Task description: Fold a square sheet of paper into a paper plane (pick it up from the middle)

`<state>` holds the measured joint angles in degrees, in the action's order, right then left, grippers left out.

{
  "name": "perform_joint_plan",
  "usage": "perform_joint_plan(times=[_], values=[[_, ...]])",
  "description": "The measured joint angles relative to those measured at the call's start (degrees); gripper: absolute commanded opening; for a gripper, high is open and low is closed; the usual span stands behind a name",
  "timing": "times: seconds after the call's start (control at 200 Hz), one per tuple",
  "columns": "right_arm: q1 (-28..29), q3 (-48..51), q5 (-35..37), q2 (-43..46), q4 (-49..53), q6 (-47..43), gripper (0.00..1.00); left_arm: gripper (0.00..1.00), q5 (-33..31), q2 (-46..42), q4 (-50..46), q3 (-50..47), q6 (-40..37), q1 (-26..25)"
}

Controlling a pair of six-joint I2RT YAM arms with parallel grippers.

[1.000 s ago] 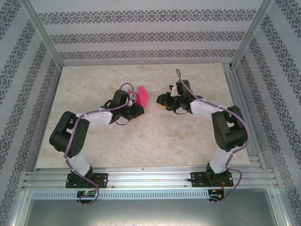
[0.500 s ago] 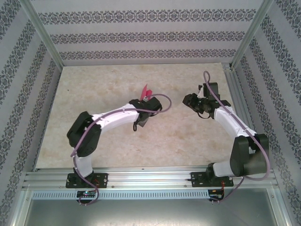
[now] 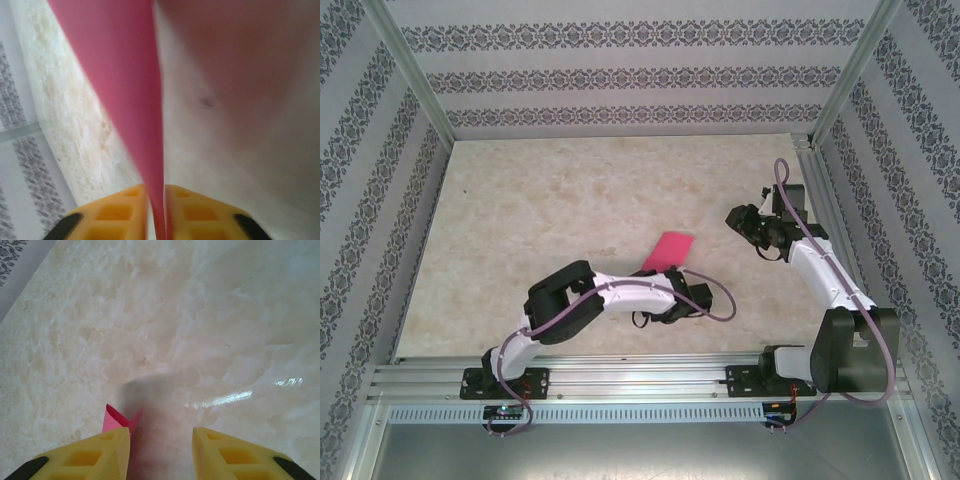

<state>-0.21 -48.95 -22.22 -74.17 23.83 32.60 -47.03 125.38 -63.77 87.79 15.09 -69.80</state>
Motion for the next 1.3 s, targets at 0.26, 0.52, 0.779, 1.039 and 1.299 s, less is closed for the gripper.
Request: perform_joint_plan(times=[0.26,0.52,0.779,1.039,1.299], values=[[-0.33,-0.07,-0.57,1.49,3.26,-2.45,0.45,0.84,4.59,-0.92,-0.07,0.02,-1.36,-1.84],[-0.22,0.22,-3.17,2.51,5.55,-3.48,0.81,1.0,28.04,-19.85,8.2,-9.11,-3.3,-1.18],[10.45,10.62,-3.58,8.76,6.12,1.53,0.73,0.91,50.99,-35.45,20.33,-18.78,0.13,18.58],[13.99,15.26,-3.26,9.05,3.98,6.82,0.73,0.94,68.08,-20.61,25.42,-18.18,0.17,23.26],[13.99,15.26,-3.23,8.37,2.6,7.45,0.74,0.79,73.83,-13.62,26.1,-13.38,-0.81,25.14]])
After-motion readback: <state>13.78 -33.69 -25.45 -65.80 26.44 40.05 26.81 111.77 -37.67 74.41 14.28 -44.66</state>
